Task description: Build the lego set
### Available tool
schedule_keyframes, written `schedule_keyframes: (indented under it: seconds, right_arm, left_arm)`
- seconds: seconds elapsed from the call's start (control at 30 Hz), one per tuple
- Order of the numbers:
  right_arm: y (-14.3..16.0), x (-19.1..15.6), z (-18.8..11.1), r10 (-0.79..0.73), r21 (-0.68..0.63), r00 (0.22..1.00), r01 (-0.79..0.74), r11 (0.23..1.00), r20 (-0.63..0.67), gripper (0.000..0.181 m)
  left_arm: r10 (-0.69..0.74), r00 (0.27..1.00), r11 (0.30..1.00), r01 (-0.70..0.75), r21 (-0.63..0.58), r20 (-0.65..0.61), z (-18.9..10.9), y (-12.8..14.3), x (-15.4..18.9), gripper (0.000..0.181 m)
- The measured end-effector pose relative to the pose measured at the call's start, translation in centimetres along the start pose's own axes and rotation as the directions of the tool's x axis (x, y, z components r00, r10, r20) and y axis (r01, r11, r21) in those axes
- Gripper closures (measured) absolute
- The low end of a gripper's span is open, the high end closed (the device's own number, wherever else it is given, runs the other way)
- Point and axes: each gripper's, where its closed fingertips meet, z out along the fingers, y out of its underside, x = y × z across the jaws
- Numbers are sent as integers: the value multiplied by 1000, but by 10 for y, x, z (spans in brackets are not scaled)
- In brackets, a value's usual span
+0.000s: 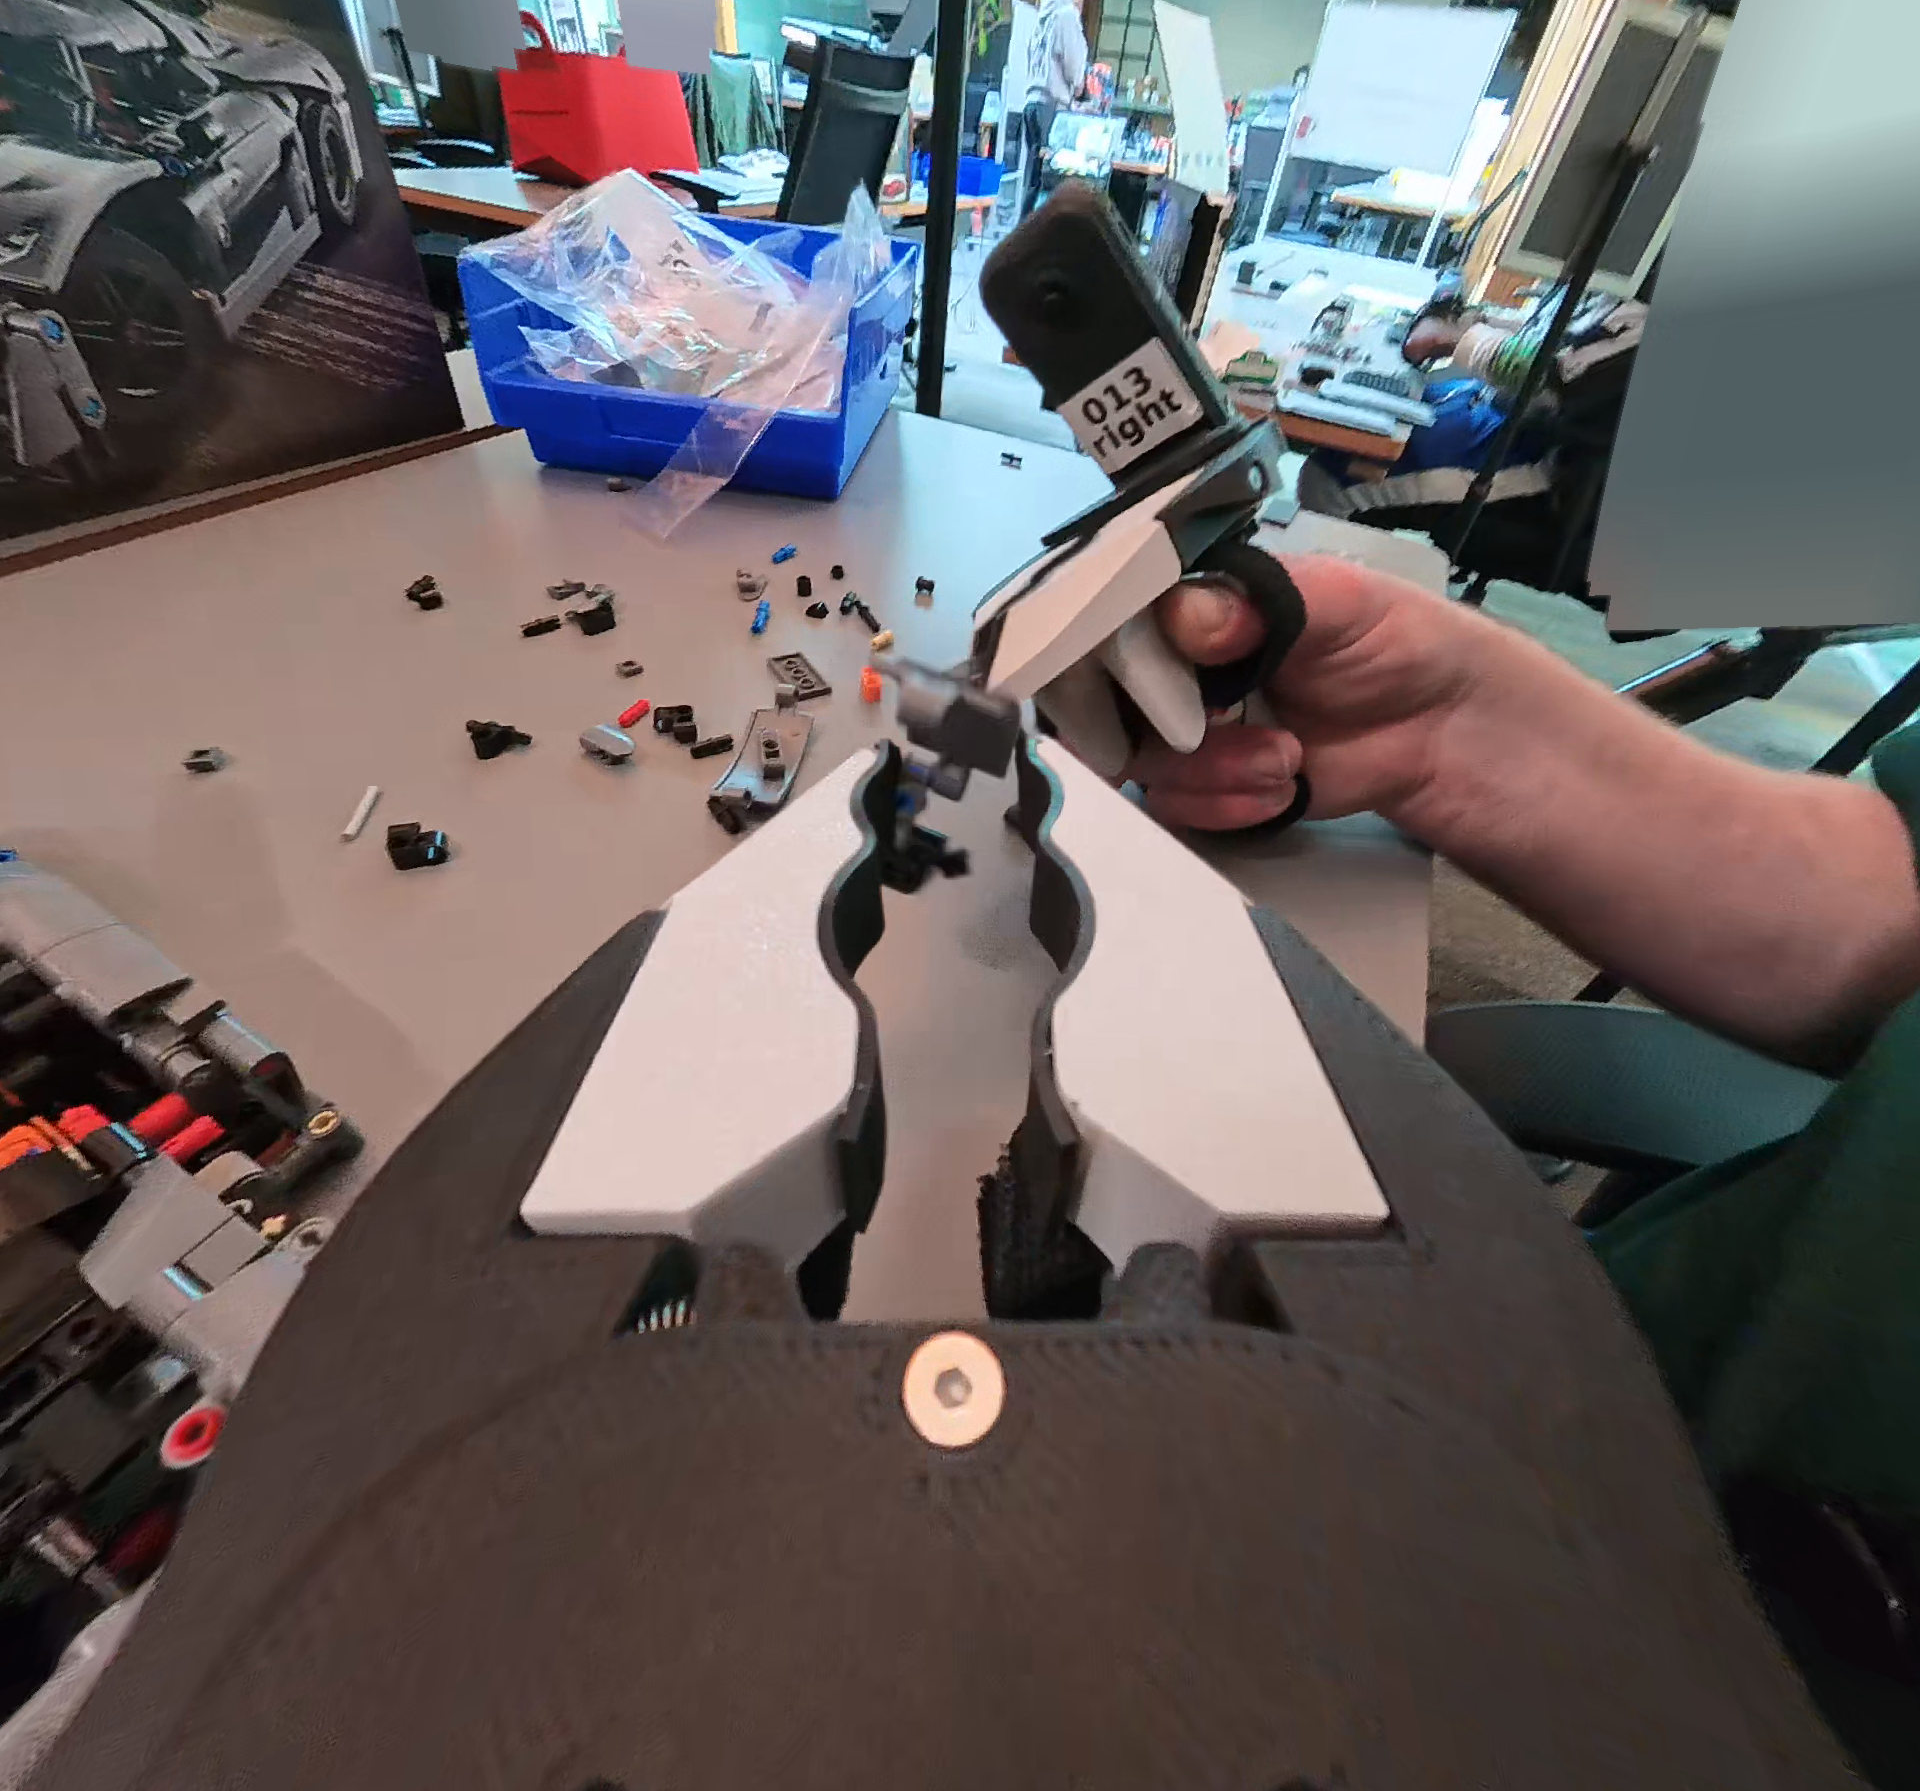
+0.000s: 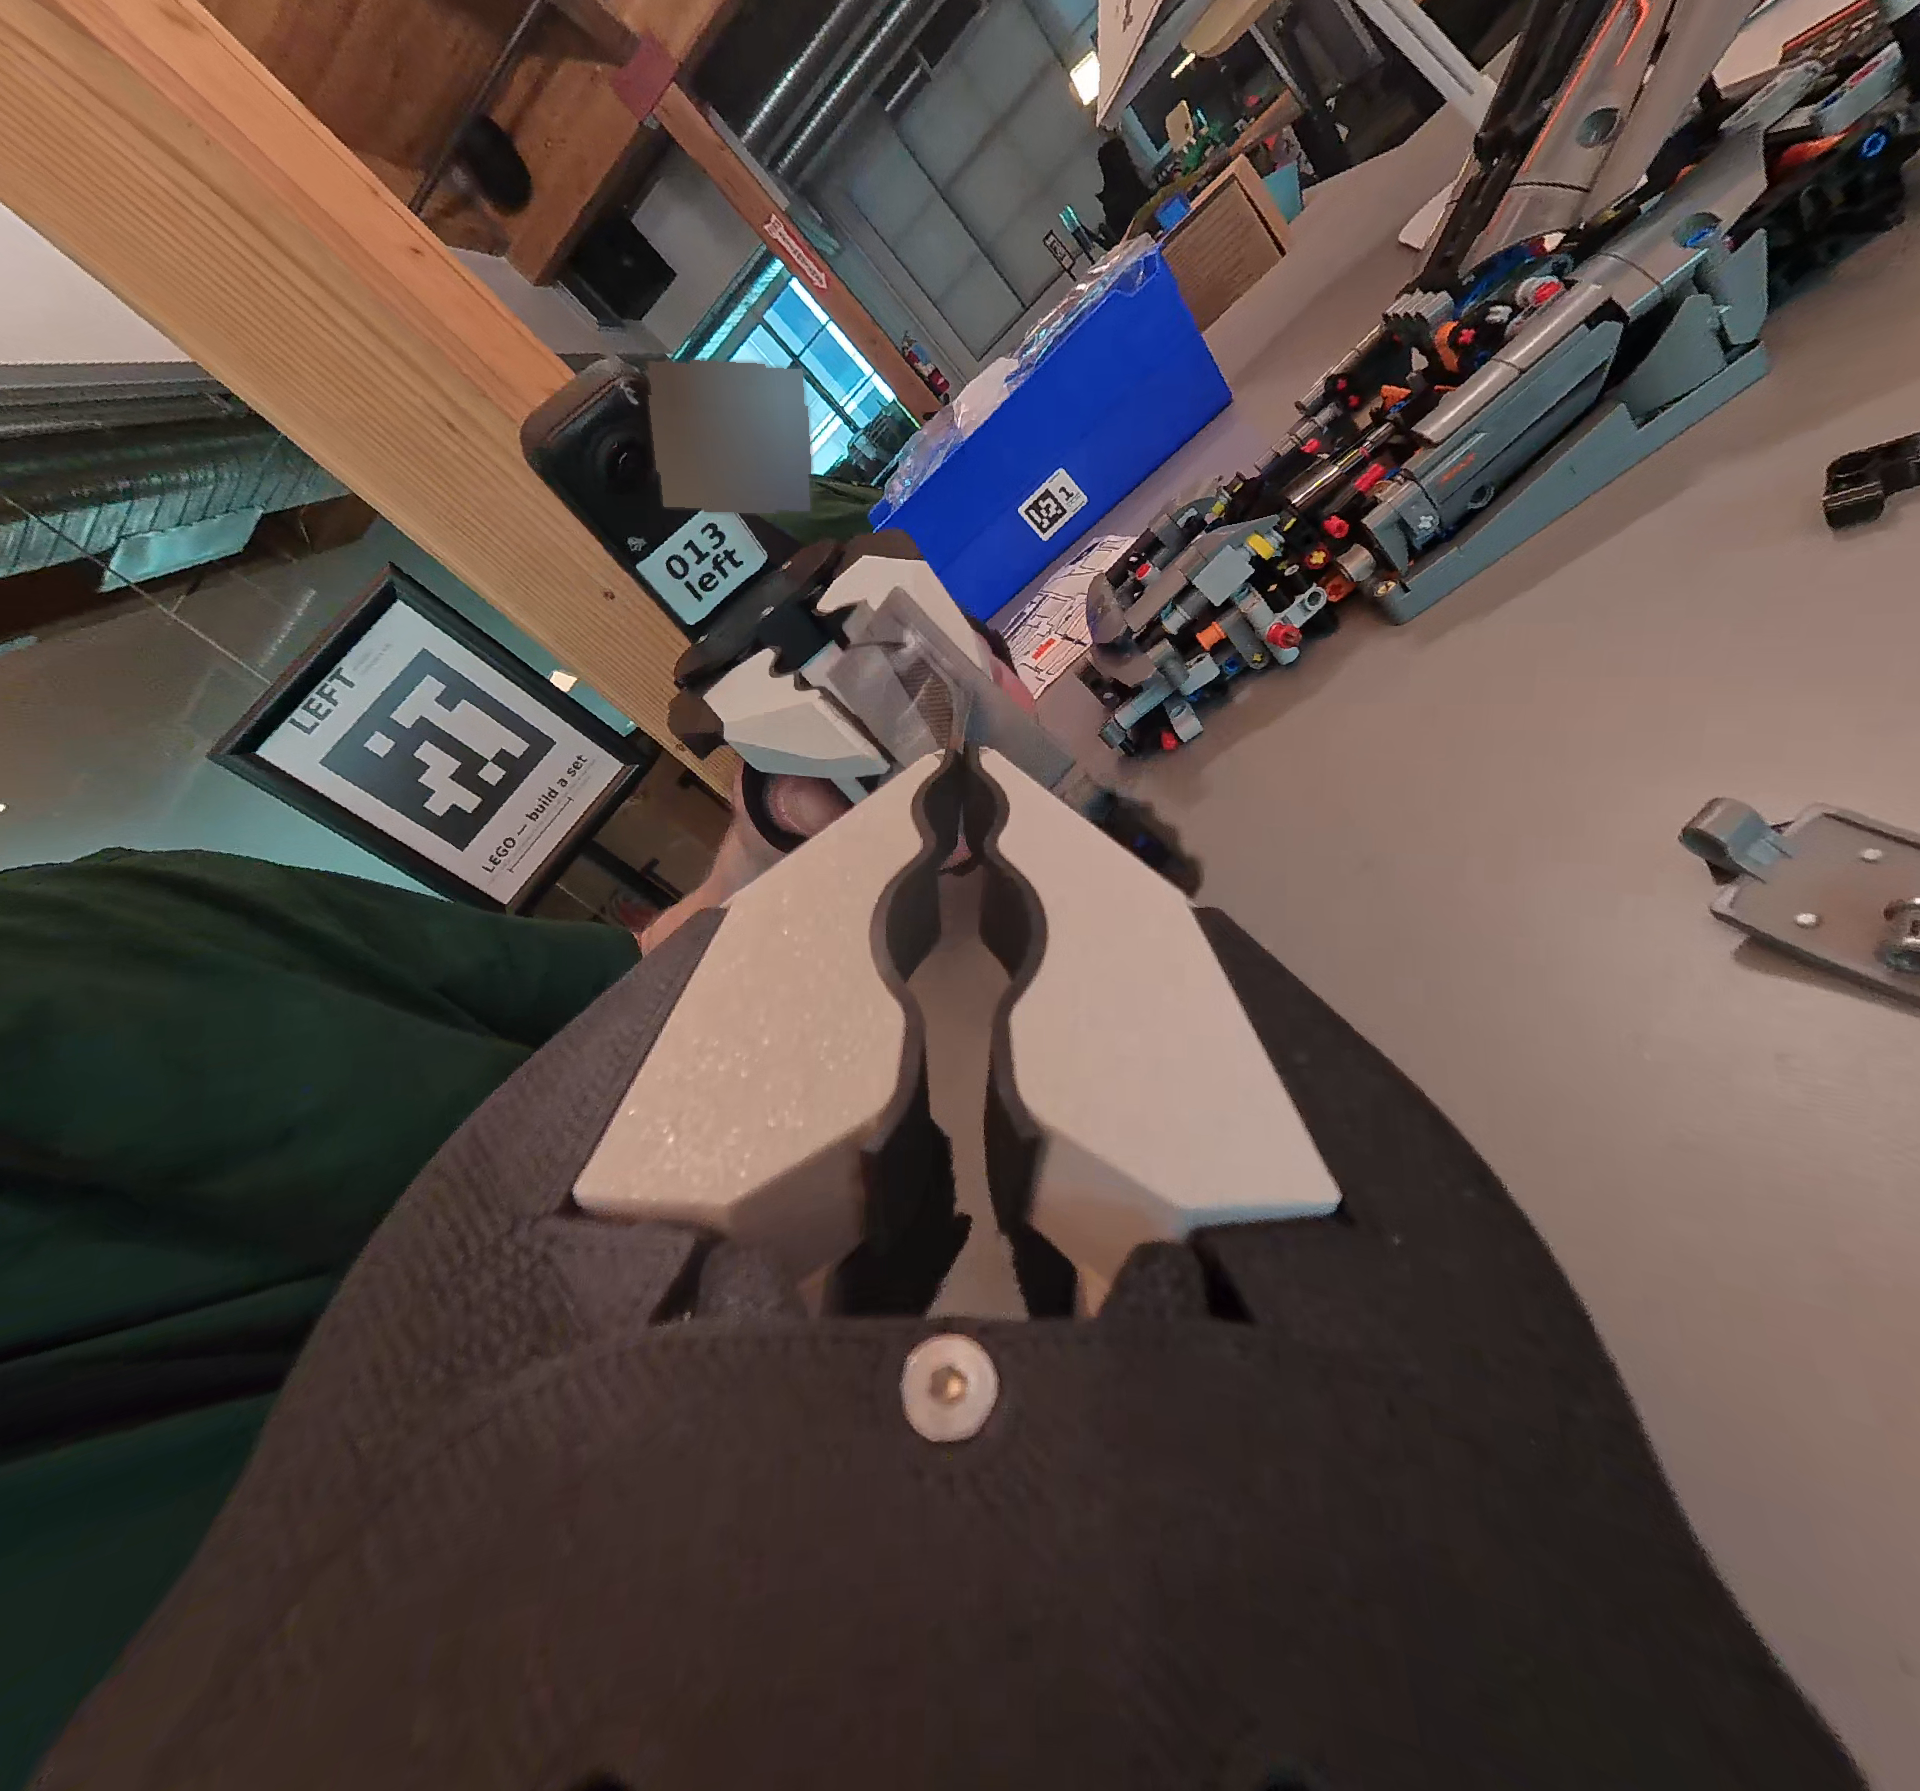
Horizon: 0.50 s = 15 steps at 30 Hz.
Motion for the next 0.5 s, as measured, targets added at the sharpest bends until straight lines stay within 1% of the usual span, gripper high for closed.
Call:
schedule_keyframes:
  seconds: [0.1, 0.23, 0.37, 0.5]
  right_arm:
    - [-1, -1, 0, -9, 6, 1000, 9, 1000, 1, 181]
    - [-3, -2, -2, -20, 23, 1000, 20, 1000, -1, 181]
    - [-5, -2, -3, -27, 44, 1000, 27, 999, -1, 181]
    - [-5, -4, -4, -34, 49, 999, 34, 998, 2, 181]
  left_arm:
    - [-24, 1000, 1000, 24, 9, -8, 2, -3, 1, 158]
    - [-30, 999, 999, 29, 31, 18, 6, -5, 4, 152]
    - [-50, 998, 996, 48, 71, 33, 12, -9, 8, 151]
    - [-75, 995, 992, 67, 104, 68, 14, -12, 5, 154]
